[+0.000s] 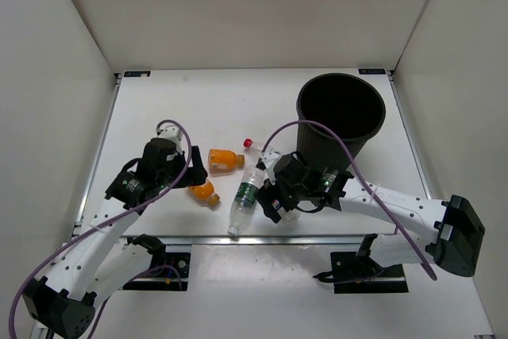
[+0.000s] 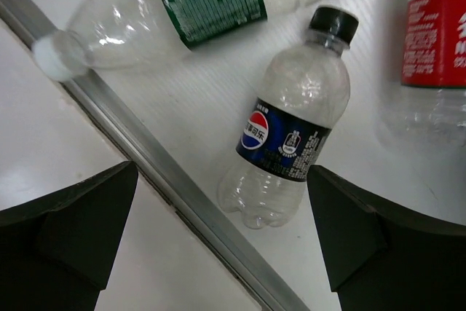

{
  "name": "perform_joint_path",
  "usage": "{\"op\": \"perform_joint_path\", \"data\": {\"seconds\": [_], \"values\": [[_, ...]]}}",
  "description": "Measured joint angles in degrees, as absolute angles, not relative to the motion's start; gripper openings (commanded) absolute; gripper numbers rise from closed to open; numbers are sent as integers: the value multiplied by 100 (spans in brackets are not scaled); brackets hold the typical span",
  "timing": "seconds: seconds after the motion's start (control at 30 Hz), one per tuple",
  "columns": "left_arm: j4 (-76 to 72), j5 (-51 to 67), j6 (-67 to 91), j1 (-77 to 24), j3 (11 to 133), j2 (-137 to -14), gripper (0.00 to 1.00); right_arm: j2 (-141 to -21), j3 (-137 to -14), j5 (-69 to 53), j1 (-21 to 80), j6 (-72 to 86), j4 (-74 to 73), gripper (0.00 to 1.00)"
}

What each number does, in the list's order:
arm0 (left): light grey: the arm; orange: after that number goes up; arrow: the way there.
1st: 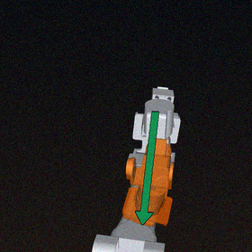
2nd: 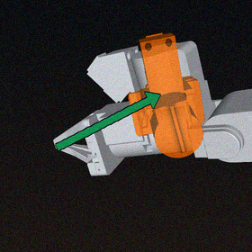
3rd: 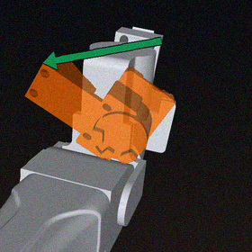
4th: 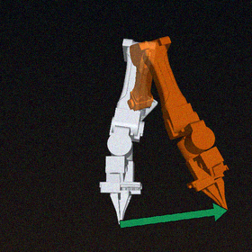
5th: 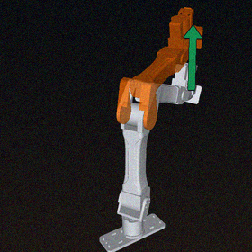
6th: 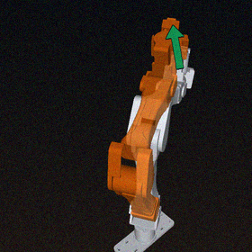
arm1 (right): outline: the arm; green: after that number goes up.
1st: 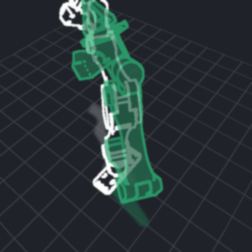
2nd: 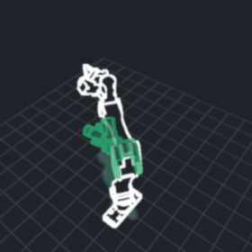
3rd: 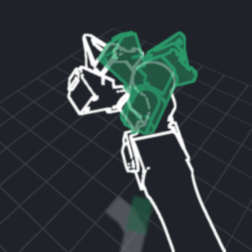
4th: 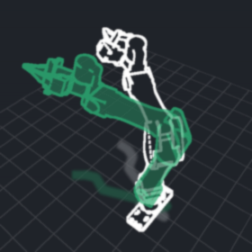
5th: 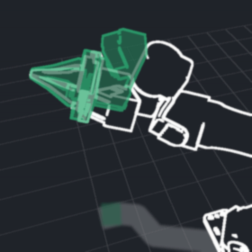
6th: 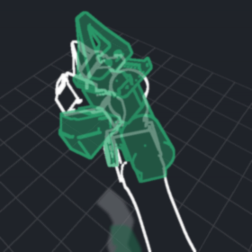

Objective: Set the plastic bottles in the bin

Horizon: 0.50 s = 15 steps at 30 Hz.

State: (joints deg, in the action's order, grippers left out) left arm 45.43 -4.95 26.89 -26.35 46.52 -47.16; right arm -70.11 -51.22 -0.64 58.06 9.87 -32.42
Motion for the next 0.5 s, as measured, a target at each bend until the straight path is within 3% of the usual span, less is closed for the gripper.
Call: {"op": "perform_joint_path", "data": {"seconds": [0.27, 0.33, 0.4, 0.5], "values": [[4283, -285, 2659, -2775, 4466, -5006, 99, -7133, -4215, 318, 5754, 1011, -2467, 97], [4274, -231, 2665, -2775, 4383, -4993, 99, -7253, -4032, 436, 5787, 1007, -2235, 91], [4257, -209, 2670, -2779, 4331, -4976, 98, -7380, -3920, 534, 5806, 1022, -2112, 69], [4191, -189, 2681, -2788, 4278, -4890, 98, -7459, -3852, 694, 5811, 1116, -1994, 69]]}}
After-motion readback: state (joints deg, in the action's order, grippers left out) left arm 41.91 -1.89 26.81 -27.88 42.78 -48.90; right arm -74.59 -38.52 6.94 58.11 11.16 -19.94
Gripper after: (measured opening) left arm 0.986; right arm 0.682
